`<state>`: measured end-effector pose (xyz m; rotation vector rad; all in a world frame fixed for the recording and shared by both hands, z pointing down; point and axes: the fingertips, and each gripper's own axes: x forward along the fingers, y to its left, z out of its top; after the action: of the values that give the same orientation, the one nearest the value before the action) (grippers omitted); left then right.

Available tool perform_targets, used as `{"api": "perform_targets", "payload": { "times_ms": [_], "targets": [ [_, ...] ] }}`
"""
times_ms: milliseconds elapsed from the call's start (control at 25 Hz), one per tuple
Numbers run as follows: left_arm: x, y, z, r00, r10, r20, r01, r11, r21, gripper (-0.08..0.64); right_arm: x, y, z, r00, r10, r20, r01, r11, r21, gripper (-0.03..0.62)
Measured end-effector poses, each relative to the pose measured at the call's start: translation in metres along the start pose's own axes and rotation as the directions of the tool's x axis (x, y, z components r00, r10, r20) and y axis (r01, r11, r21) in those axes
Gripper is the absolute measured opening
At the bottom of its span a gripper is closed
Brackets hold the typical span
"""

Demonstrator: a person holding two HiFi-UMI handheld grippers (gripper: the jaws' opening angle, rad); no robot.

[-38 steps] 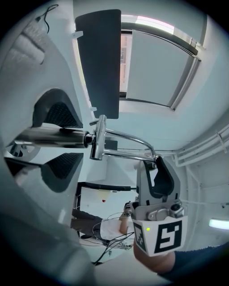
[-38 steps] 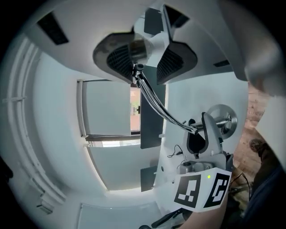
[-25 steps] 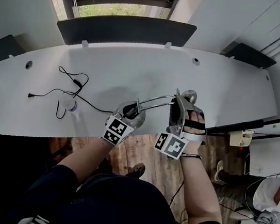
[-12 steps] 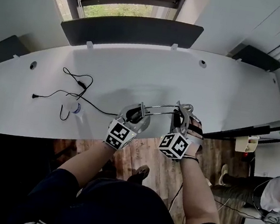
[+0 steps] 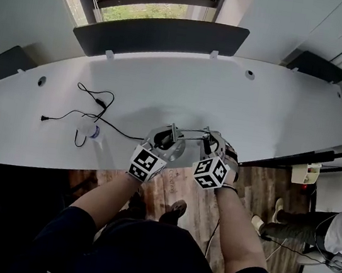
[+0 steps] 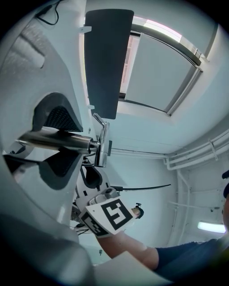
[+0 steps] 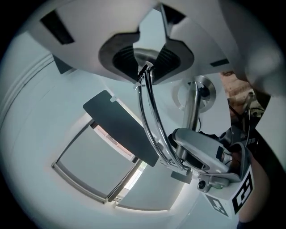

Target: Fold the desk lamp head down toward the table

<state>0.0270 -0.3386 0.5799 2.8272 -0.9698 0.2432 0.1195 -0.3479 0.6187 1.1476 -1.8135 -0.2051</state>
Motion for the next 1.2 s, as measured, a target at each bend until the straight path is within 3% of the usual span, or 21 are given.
{"api": "perform_targets", "payload": {
  "times_ms": [320, 760, 920, 1080, 1200],
  "targets": [
    [0.0, 0.001, 0.0, 1.0, 0.002, 0.006, -0.002, 1.0, -0.011, 0.121, 0.012, 0.018, 0.0, 1.0, 0.021, 0.024, -0.024, 0.988, 0.151, 0.101],
    [-0.001, 0.001, -0.001, 1.0, 0.013, -0.01, -0.013, 1.0, -0.009, 0.121, 0.019, 0.032, 0.0, 0.999, 0.011, 0.042, -0.022, 0.96, 0.278, 0.092],
    [0.002, 0.001, -0.002, 0.999, 0.029, -0.025, -0.029, 1.0, -0.002, 0.121, 0.02, 0.03, -0.002, 0.999, 0.002, 0.043, -0.014, 0.962, 0.273, 0.092],
    [0.005, 0.0, -0.01, 0.995, 0.053, -0.084, -0.052, 0.999, 0.016, 0.121, 0.016, 0.033, -0.008, 1.0, -0.007, 0.011, 0.005, 0.983, 0.185, 0.104],
    [0.004, 0.0, -0.009, 0.993, 0.061, -0.101, -0.057, 0.998, 0.041, 0.121, 0.008, 0.026, -0.008, 1.0, -0.024, 0.014, 0.021, 0.983, 0.182, 0.149]
  ]
}}
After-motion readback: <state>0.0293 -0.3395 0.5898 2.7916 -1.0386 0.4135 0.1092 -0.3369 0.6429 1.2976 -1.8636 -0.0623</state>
